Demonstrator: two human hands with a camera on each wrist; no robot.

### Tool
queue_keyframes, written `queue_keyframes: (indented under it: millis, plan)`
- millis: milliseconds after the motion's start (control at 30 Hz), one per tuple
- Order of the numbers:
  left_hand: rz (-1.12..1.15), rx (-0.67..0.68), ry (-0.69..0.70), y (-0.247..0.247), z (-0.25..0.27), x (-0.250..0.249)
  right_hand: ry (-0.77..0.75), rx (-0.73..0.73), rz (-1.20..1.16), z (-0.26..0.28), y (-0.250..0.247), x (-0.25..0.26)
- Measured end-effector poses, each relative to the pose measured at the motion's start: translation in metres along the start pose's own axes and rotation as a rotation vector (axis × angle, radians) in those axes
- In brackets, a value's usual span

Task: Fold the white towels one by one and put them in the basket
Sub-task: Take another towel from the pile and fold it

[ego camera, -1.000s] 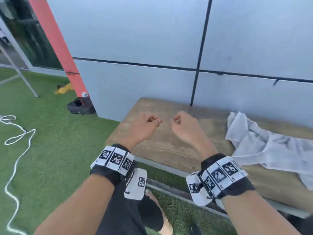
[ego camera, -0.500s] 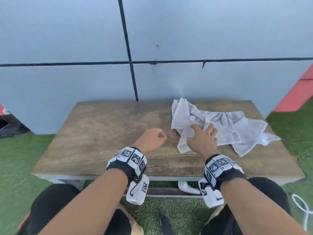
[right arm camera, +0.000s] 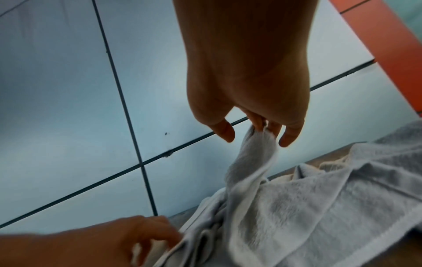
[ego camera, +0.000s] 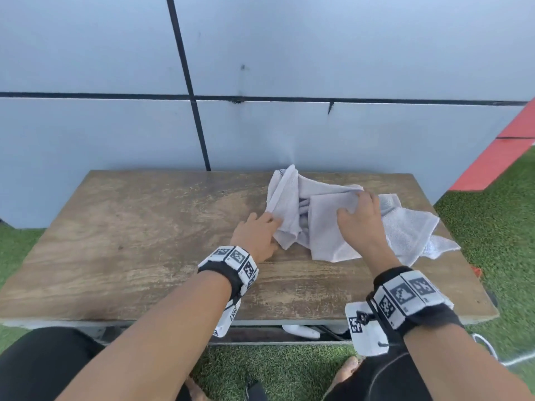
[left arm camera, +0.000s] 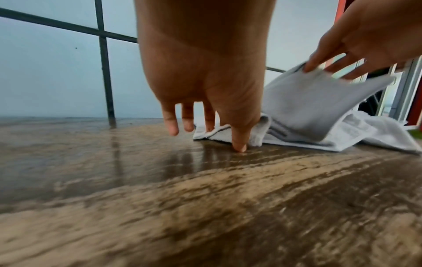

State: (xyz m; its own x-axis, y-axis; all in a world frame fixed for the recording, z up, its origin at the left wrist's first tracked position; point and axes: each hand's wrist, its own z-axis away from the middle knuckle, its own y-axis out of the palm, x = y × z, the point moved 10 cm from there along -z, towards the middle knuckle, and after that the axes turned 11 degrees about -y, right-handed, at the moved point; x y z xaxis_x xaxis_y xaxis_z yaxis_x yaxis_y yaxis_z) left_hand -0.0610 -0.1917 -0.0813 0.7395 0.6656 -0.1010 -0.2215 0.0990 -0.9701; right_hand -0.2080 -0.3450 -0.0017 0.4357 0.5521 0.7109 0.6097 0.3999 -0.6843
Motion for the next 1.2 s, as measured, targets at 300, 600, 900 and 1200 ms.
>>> queue_keyframes:
  millis: [300, 600, 900, 1200]
  plan:
    - [0.572, -0.251, -0.158, -0.050, 0.013, 0.093, -0.047, 0.006, 0.154, -0.010, 0.006, -0.001]
    - [0.946, -0.380, -0.022, -0.141, 0.069, 0.093, -0.418, 0.275, -0.296, 0.048, 0.082, 0.141]
    - [0.952, -0.318, 0.130, -0.170, 0.109, 0.070, -0.539, -0.099, -0.199, 0.057, 0.026, 0.192]
    - [0.775, -0.272, 0.152, -0.153, 0.117, 0.050, -0.597, 0.030, -0.207, 0.083, 0.027, 0.190]
